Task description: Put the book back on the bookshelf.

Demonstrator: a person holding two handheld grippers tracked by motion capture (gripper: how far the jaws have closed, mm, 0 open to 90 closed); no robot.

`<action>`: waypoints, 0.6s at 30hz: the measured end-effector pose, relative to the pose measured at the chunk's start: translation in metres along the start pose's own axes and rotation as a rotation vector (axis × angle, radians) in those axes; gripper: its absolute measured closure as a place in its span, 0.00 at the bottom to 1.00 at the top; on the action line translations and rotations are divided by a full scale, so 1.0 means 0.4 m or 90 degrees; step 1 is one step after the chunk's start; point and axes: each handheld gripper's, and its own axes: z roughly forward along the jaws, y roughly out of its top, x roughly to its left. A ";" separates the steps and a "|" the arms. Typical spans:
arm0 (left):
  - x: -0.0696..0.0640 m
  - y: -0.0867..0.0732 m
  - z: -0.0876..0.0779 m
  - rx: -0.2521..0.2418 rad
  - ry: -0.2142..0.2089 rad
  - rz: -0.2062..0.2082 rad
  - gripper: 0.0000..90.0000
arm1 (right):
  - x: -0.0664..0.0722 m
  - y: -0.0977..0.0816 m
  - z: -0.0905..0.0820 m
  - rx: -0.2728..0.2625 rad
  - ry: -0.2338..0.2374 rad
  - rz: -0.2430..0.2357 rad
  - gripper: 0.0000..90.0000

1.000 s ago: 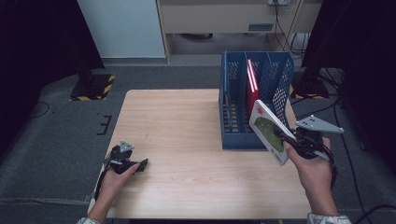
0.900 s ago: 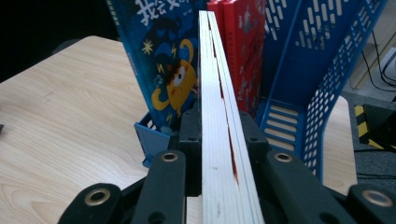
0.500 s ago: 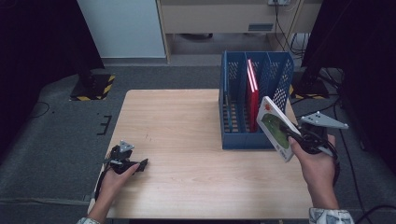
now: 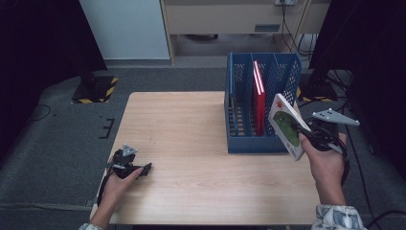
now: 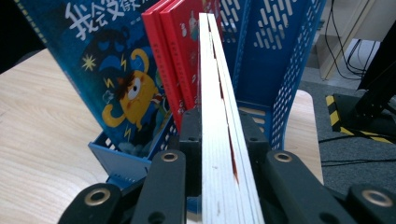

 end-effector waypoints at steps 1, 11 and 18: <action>0.000 0.000 0.000 0.000 0.000 0.000 0.02 | -0.001 0.002 0.001 -0.002 -0.002 0.000 0.85; 0.000 -0.001 0.000 -0.002 -0.001 -0.002 0.02 | -0.015 0.017 0.023 -0.003 -0.022 0.008 0.85; 0.000 -0.002 0.000 -0.003 -0.001 -0.004 0.02 | -0.023 0.030 0.052 -0.004 -0.040 0.009 0.85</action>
